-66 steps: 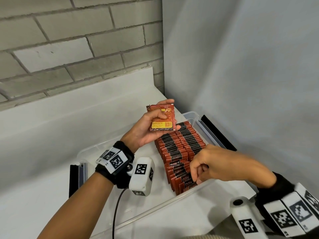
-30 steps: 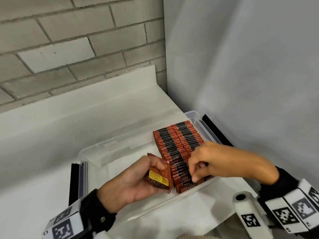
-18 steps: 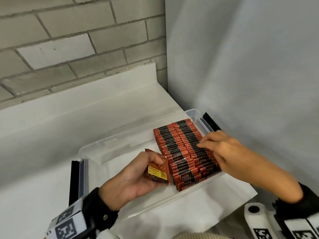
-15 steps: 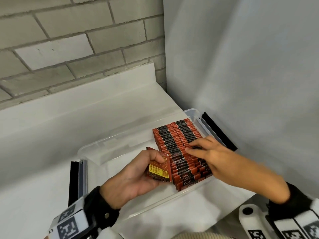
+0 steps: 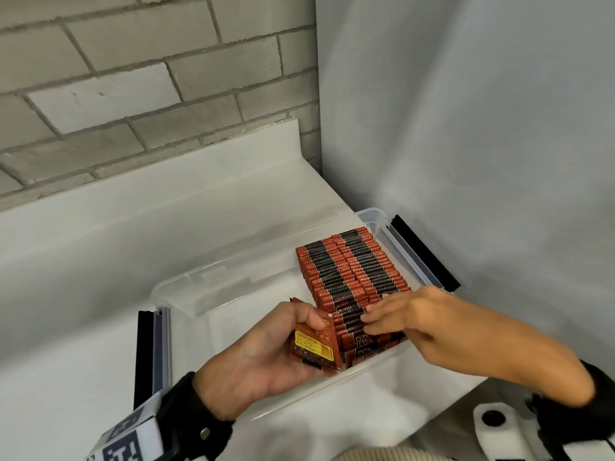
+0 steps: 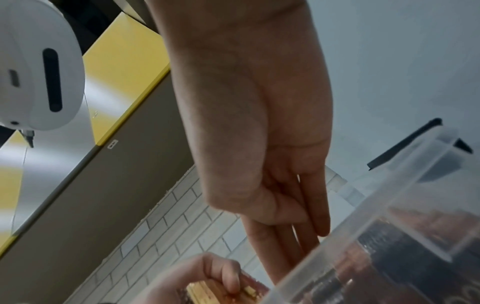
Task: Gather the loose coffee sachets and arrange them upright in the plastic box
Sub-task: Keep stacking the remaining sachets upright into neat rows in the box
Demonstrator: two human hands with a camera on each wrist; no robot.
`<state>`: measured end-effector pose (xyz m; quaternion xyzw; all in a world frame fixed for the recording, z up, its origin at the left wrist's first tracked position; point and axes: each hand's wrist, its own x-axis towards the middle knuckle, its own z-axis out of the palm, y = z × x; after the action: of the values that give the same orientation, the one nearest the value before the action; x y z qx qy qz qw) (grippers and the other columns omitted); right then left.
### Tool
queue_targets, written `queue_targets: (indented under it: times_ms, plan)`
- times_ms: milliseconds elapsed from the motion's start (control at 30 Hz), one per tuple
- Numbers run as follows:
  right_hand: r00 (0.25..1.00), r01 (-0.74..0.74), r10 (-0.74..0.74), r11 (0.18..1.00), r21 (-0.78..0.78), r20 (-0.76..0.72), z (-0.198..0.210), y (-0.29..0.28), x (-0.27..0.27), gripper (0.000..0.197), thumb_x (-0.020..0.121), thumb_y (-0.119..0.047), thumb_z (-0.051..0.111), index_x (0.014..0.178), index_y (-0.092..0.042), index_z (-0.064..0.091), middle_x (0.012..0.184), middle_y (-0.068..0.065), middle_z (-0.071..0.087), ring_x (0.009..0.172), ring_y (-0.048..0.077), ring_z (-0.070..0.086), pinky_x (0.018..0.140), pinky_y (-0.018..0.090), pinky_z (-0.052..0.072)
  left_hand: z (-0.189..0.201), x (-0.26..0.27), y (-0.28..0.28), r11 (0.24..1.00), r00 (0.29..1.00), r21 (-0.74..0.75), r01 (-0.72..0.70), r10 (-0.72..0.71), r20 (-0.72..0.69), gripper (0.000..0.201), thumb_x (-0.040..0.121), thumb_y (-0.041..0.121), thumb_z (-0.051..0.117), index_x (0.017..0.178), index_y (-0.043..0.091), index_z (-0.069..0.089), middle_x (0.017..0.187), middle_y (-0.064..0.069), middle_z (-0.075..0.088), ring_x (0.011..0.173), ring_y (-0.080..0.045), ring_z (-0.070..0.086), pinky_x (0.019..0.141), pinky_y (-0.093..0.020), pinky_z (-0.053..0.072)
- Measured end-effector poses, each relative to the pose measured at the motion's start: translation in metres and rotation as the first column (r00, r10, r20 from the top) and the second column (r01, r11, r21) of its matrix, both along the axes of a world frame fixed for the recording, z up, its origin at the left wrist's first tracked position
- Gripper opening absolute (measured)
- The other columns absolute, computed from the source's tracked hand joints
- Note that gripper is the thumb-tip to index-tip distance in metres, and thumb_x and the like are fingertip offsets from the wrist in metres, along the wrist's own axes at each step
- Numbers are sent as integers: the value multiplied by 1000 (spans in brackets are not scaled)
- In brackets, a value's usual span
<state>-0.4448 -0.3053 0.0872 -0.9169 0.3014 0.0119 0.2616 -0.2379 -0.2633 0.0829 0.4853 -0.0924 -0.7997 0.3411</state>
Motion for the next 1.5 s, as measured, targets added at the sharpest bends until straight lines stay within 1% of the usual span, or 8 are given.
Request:
queue_targets:
  times_ms: [167,333,467,633,833,967,1200,1500]
  plan:
    - [997,-76,79,992,105,-24,1,3,6,51,87,10,42,123,-17,64,131,-12,58,127,-5,43,100,-4,20,-8,0,-3,998,999,53,28,-27,-32,33,69,-4,45,94,-2,66,116,-28,64,110,-41,60,99,-47,44]
    - [993,103,-102,994,20,-53,3,-9,9,55,94,0,39,139,-30,46,149,-18,35,139,-4,24,118,21,17,-8,8,-10,1000,988,-9,-17,18,151,20,82,-3,39,72,6,54,62,-16,61,65,-30,52,78,-40,37]
    - [977,86,-93,995,-42,-191,-7,-8,25,59,100,-8,34,152,-20,10,160,-7,3,145,3,-3,112,15,-7,-7,4,-19,994,978,-40,-100,106,182,23,83,-3,37,73,5,56,65,-15,63,60,-27,55,69,-36,41]
    - [988,61,-66,997,-40,-139,-10,-9,19,57,101,-10,35,152,-23,14,159,-10,0,135,-9,-11,109,11,-9,-6,5,-17,992,967,-22,-126,128,221,21,84,-4,39,71,5,54,60,-14,61,68,-30,52,77,-39,39]
    - [990,139,-140,990,16,21,7,-8,2,48,99,-11,41,141,-35,43,147,-24,34,133,-14,25,109,5,16,-1,20,-17,963,924,-143,-227,259,280,14,83,-4,44,84,5,55,84,-16,55,90,-33,49,74,-37,42]
    - [838,400,-429,903,155,337,14,-10,6,25,94,-23,56,118,-28,63,105,-20,66,97,-10,57,78,2,41,18,19,-25,908,932,-343,-242,316,179,20,89,-2,43,88,-1,63,89,-16,61,84,-29,58,84,-38,52]
    - [582,402,-641,761,509,500,8,-16,25,46,66,-54,64,102,-28,63,88,-9,69,84,4,64,76,15,50,27,5,-41,865,990,-500,29,43,132,34,73,4,59,105,4,70,102,-15,72,85,-23,70,75,-28,59]
    - [514,421,-691,719,553,507,-7,-24,34,22,77,-22,74,95,-26,63,70,-9,64,71,7,61,74,19,48,1,-2,-59,873,987,-480,89,-13,159,41,85,27,62,118,4,65,114,-20,68,98,-26,67,88,-33,55]
